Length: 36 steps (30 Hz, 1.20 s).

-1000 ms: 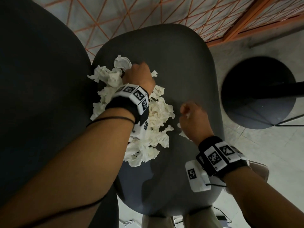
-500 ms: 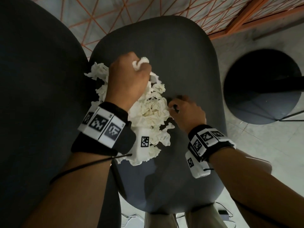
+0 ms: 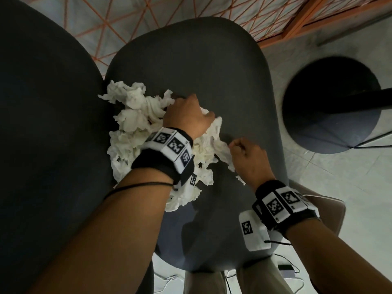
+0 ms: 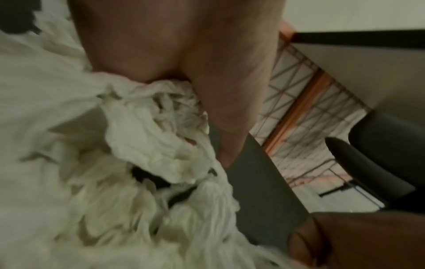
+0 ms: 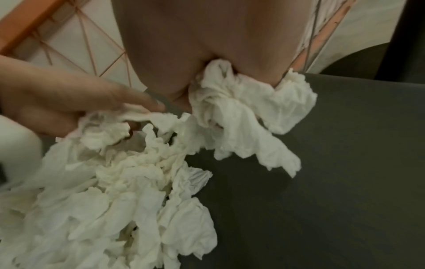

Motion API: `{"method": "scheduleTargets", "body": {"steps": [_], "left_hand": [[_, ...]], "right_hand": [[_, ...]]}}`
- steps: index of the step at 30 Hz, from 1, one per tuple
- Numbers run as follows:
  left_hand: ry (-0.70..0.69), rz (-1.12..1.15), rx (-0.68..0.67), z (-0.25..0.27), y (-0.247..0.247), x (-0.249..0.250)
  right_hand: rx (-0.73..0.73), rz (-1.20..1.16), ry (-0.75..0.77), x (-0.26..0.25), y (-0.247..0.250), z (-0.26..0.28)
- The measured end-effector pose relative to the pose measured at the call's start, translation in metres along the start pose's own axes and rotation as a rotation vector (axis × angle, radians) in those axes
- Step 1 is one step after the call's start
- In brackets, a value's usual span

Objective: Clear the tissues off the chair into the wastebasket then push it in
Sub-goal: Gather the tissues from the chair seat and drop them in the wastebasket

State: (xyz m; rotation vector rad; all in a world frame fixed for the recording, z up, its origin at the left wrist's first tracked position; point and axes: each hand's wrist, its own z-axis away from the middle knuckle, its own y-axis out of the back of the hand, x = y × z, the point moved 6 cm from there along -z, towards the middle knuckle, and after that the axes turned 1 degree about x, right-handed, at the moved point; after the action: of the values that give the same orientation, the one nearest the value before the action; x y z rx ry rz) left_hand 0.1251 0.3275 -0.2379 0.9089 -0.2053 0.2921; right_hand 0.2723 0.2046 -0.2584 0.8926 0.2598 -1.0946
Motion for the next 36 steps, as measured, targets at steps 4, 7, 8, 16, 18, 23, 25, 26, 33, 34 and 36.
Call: {"method": "scheduleTargets", "body": {"steps": [4, 7, 8, 16, 18, 23, 25, 26, 33, 34, 36], "left_hand": [[-0.028, -0.189, 0.003, -0.004, -0.015, 0.004], [-0.022, -0.135, -0.031, -0.006, -0.016, -0.001], [-0.012, -0.078, -0.03, -0.006, -0.012, -0.003], [-0.027, 0.473, 0.148, 0.023, 0.043, -0.005], [-0.059, 0.554, 0.161, 0.035, 0.052, -0.004], [0.026, 0.728, 0.151, 0.068, 0.06, -0.011], [0.055, 0.787, 0.094, 0.082, 0.054, -0.015], [0.062, 0.813, 0.08, 0.088, 0.05, -0.017], [0.179, 1.169, 0.043, 0.12, 0.029, -0.033], [0.175, 1.203, 0.023, 0.124, 0.026, -0.033], [0.153, 1.204, -0.022, 0.133, 0.02, -0.033]], "right_hand": [[0.014, 0.001, -0.058, 0.011, 0.005, 0.004], [-0.013, 0.026, -0.069, 0.018, 0.007, 0.002], [-0.021, 0.03, -0.069, 0.019, 0.008, 0.001], [0.076, -0.038, 0.029, 0.008, 0.022, -0.003], [0.099, -0.086, 0.039, 0.007, 0.023, -0.002], [-0.07, -0.307, -0.084, 0.018, 0.013, 0.006], [-0.098, -0.261, -0.068, 0.018, 0.012, 0.011], [-0.084, -0.249, -0.065, 0.019, 0.013, 0.013], [-0.142, -0.444, -0.094, 0.012, 0.009, 0.034], [-0.158, -0.508, -0.121, 0.011, 0.008, 0.038], [-0.164, -0.59, -0.165, 0.009, 0.008, 0.045]]}}
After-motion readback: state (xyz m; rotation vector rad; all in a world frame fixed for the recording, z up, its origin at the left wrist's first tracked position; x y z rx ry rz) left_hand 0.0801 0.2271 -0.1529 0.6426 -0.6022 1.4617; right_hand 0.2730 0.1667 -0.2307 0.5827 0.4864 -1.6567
